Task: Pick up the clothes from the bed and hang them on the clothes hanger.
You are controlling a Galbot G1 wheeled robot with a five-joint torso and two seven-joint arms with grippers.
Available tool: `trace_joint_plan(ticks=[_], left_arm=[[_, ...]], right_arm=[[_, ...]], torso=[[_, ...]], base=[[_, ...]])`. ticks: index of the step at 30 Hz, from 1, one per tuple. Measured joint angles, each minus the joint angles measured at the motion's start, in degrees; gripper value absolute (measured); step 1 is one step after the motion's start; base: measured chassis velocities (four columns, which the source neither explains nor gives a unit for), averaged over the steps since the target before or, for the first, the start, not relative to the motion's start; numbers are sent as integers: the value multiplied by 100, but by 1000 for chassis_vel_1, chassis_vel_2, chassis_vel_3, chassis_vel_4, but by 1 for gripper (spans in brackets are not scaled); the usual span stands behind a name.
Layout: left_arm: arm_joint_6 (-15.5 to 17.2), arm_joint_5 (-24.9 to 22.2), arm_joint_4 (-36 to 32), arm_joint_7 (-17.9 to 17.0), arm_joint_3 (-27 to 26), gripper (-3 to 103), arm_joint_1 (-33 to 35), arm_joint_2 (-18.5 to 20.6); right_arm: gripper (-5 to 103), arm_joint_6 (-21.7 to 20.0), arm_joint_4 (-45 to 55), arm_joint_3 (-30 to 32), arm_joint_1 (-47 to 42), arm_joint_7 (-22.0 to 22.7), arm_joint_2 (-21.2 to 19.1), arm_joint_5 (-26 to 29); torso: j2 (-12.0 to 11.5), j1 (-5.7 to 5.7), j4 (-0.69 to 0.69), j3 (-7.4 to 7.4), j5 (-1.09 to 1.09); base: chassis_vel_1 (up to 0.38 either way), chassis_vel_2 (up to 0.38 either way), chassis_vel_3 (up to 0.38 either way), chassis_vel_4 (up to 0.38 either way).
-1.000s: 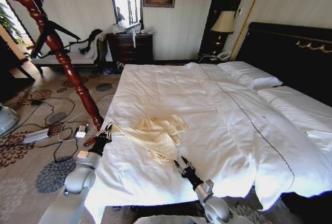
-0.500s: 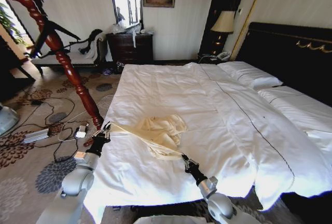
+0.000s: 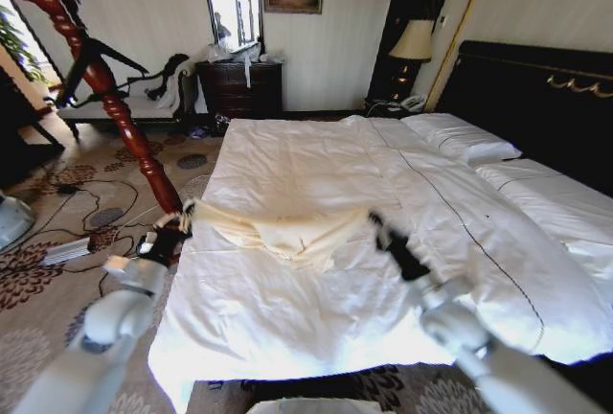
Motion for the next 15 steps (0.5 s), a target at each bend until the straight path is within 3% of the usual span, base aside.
trace_joint_plan(ticks=[1,2,5,7,9,13,15], left_arm=[[56,-300,-222,-3,-198,2,-87,268],[56,-300,-222,-3,-198,2,-87,268],[256,-928,-577,-47,-619,2,-336,610],[271,-970,-600,-53,-650,2,-353,624],[363,-1162,-698,-77,-797,2,-416,643],[359,-945,-623,-72,-676,2,-300,442],[268,-473,-408,-32,-373,2,-166,115]], right_arm=[[0,-120,344,443,289,71,-317,444],[0,-120,344,443,289,71,-317,444],[0,-396,790,1172,1101,341,-876,1507],[0,-425,810,1224,1197,372,-927,1622],[0,-609,807,1361,1819,511,-1167,2161],[0,-806,635,1206,2058,584,-1250,2271],[0,-951,410,898,1744,579,-1175,1960]], torso=[[0,0,-1,-1,2],[0,0,-1,-1,2],[0,0,-2,-1,2],[1,-1,-1,-1,1],[1,-1,-1,-1,3],[0,-1,0,-1,1],[0,-1,1,-1,2]], base=[[0,0,0,0],[0,0,0,0],[0,0,0,0],[0,0,0,0],[0,0,0,0],[0,0,0,0],[0,0,0,0]])
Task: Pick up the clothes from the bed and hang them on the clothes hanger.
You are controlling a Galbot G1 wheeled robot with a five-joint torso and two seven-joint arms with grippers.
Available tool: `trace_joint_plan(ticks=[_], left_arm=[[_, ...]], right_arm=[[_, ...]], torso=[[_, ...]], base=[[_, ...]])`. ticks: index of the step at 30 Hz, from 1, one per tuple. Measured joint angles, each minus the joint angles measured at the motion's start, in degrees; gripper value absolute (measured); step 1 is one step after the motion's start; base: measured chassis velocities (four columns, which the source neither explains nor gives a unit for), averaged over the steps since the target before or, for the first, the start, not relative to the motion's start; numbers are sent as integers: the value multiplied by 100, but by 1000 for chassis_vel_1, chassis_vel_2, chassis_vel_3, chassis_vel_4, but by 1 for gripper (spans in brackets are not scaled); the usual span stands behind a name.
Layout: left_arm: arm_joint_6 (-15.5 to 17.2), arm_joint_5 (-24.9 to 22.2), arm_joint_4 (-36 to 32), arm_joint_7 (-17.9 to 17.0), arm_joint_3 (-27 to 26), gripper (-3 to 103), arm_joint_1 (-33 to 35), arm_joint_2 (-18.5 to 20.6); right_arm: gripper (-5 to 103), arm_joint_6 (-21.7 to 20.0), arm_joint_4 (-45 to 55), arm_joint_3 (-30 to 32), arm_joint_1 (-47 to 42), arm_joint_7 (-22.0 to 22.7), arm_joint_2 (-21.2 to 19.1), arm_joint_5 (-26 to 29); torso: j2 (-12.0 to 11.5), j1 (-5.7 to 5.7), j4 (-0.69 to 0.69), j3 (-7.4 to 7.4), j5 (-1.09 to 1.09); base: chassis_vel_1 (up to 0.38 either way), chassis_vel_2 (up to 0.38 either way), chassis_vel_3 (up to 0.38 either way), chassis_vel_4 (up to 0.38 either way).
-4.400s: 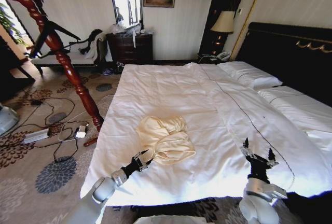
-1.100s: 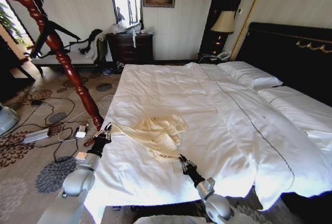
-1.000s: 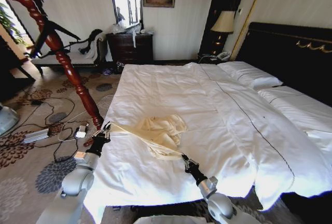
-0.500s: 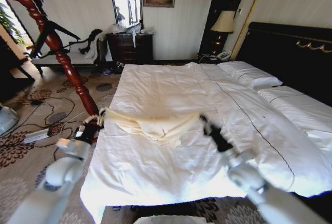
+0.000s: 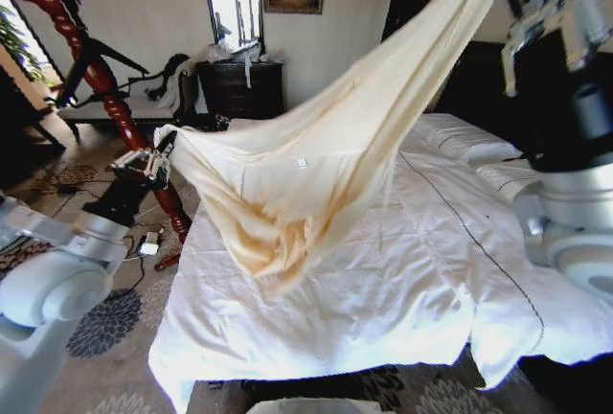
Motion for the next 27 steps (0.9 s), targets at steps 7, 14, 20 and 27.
trace_joint_plan(ticks=[7,14,20,27], left_arm=[[-122,823,580,94,544,2,128,-636],[-158,1614,1188,150,1027,2,281,-900],[-363,2127,1642,146,1429,2,550,-1245],[-509,2495,1897,147,1562,2,657,-1475]], right_arm=[[0,-52,-832,-1264,-502,-260,672,-1064],[0,-14,-2077,-2934,-64,-259,1718,-1643],[0,-89,-3218,-3924,170,-164,2633,-1761],[-1,-108,-3918,-4336,314,11,3223,-2315]], torso=[[0,0,-2,0,2],[0,1,-3,0,0],[-1,1,-1,1,1],[0,1,-2,0,1]], base=[[0,0,0,0],[0,0,0,0],[0,0,0,0],[0,0,0,0]])
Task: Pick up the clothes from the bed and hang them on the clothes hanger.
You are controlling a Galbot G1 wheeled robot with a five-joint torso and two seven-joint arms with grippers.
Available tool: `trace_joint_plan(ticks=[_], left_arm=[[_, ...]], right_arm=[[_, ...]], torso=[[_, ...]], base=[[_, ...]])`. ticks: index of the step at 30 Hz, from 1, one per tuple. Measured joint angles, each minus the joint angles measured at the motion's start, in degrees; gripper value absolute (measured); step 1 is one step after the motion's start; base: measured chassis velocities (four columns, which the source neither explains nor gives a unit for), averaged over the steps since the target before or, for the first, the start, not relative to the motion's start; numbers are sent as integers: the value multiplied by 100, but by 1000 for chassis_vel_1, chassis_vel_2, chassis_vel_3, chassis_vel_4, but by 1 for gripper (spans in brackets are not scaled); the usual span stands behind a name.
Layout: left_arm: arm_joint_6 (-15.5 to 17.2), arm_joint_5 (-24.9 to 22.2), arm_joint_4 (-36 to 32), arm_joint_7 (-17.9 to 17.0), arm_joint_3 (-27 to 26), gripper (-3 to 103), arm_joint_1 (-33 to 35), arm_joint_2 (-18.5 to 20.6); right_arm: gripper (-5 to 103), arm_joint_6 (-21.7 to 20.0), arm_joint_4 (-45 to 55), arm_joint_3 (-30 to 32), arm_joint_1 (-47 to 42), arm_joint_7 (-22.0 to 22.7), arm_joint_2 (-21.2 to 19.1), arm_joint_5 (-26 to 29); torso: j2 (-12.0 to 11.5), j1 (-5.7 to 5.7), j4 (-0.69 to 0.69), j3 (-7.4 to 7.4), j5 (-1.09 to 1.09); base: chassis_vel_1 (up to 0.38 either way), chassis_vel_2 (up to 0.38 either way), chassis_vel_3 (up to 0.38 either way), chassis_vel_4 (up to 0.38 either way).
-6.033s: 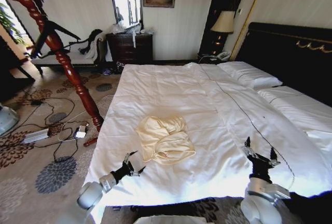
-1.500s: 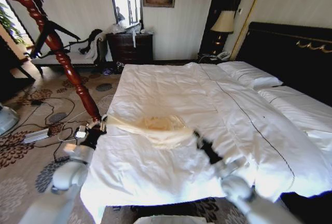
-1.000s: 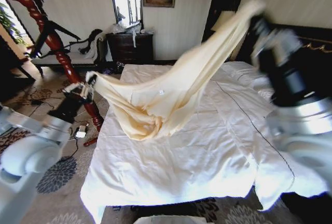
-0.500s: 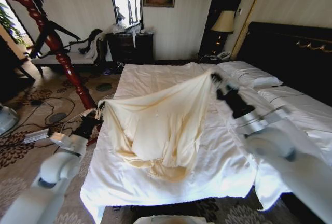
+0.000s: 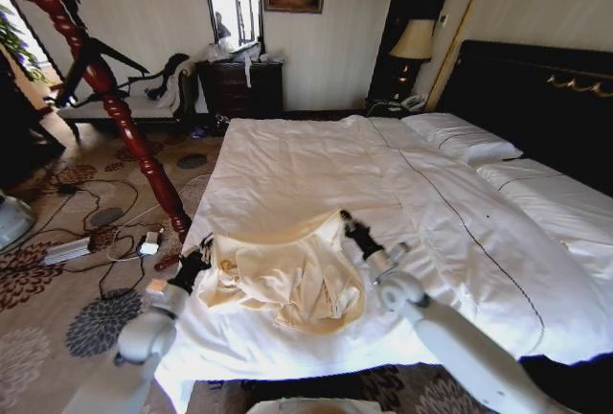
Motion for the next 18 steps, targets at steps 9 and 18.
trace_joint_plan(ticks=[9,18], left_arm=[[109,-210,92,-166,-203,2,-84,-36],[123,-121,95,-168,-181,2,-6,-67]], right_arm=[[37,-657,-148,574,-42,1791,72,-1752],[65,-523,-705,846,55,1445,49,-1117]], torso=[[0,0,-2,0,-2],[0,0,-2,0,0]], base=[[0,0,0,0],[0,0,0,0]])
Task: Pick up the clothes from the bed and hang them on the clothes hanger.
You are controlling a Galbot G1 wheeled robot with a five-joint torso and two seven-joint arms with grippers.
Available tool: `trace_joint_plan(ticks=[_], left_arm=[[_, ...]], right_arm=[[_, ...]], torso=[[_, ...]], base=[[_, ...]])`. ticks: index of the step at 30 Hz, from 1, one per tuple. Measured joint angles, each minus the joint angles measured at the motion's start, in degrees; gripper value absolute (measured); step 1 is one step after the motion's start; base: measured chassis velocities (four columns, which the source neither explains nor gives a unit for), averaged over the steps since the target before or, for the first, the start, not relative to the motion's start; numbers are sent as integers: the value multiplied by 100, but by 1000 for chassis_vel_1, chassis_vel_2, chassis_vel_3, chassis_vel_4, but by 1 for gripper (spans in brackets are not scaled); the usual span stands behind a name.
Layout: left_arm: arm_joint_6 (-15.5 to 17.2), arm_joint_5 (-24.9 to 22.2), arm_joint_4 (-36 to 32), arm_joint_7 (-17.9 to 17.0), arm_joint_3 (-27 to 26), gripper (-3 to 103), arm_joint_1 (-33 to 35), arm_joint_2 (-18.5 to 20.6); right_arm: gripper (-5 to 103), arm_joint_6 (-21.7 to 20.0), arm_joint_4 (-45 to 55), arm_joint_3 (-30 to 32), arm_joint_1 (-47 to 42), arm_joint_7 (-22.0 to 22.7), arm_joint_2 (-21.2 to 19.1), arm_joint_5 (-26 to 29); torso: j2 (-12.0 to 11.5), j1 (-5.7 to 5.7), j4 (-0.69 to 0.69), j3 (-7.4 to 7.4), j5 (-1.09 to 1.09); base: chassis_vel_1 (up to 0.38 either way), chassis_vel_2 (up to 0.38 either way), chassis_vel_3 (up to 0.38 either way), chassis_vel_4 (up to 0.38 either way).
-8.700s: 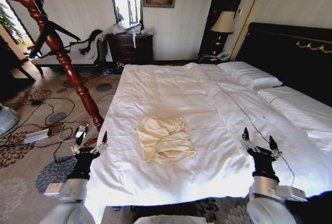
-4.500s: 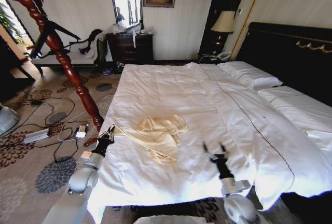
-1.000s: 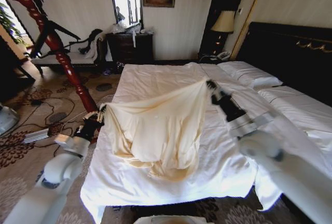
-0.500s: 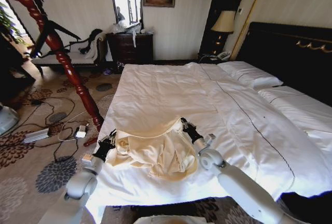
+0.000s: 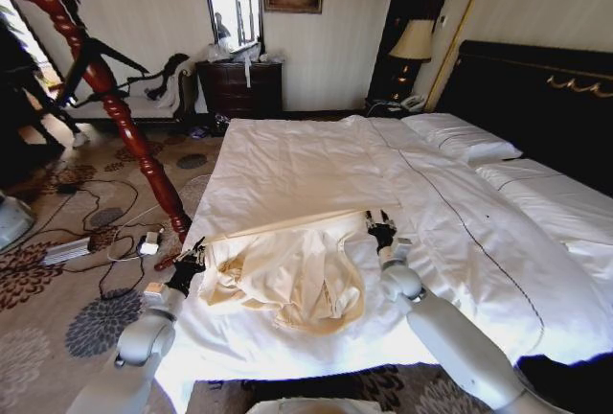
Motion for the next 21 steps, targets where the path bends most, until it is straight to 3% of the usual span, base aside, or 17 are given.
trace_joint_plan(ticks=[1,2,3,4,7,8,9,11,12,14,15,17,18,20,21], left_arm=[[2,5,-1,-3,2,2,4,-3],[5,28,-1,-7,4,2,16,-12],[5,39,2,-7,5,2,16,-17],[5,39,2,-7,5,2,16,-17],[0,44,51,-8,9,2,-21,-32],[0,44,51,-8,9,2,-21,-32],[-5,43,74,-7,15,2,-47,-35],[-10,41,99,-6,21,2,-70,-46],[-10,41,99,-6,21,2,-70,-46],[-12,40,108,-4,30,2,-78,-67],[-16,40,110,-3,31,2,-76,-71],[-18,40,110,-2,32,2,-73,-72],[-26,43,111,4,32,2,-66,-74],[-36,44,111,4,22,2,-53,-80],[-37,46,111,4,19,2,-49,-82]], right_arm=[[65,90,-31,0,2,-243,-29,24],[76,278,-71,-29,15,-808,-113,80],[76,387,-81,-70,29,-1197,-172,139],[76,387,-81,-70,29,-1197,-172,139],[92,670,-59,-270,72,-2841,-457,547],[92,670,-59,-270,72,-2841,-457,547],[97,765,-28,-348,73,-3515,-571,730],[99,855,-23,-384,68,-4400,-677,965],[99,855,-23,-384,68,-4400,-677,965],[100,914,-146,-364,95,-5696,-721,1302],[100,914,-232,-354,144,-5978,-715,1471],[100,910,-287,-351,181,-5994,-705,1555],[100,833,-377,-359,287,-5481,-642,1717],[100,246,-385,-394,518,-3944,-521,1730],[100,-38,-374,-412,589,-3532,-492,1715]], torso=[[0,0,1,0,0],[0,0,2,0,-1],[0,0,1,0,-1],[0,0,1,0,-1],[0,0,2,0,-1],[0,0,2,0,-1],[0,0,1,0,-2],[0,0,1,0,-2],[0,0,1,0,-2],[0,0,1,0,-1],[0,0,1,0,-1],[0,-1,1,0,-2],[0,0,0,0,0],[0,0,1,0,-1],[0,0,2,0,-1]], base=[[0,0,0,0],[0,0,0,0],[0,0,0,0],[0,0,0,0],[0,0,0,0],[0,0,0,0],[0,0,0,0],[0,0,0,0],[0,0,0,0],[0,0,0,0],[0,0,0,0],[0,0,0,0],[0,0,0,0],[0,0,0,0],[0,0,0,0]])
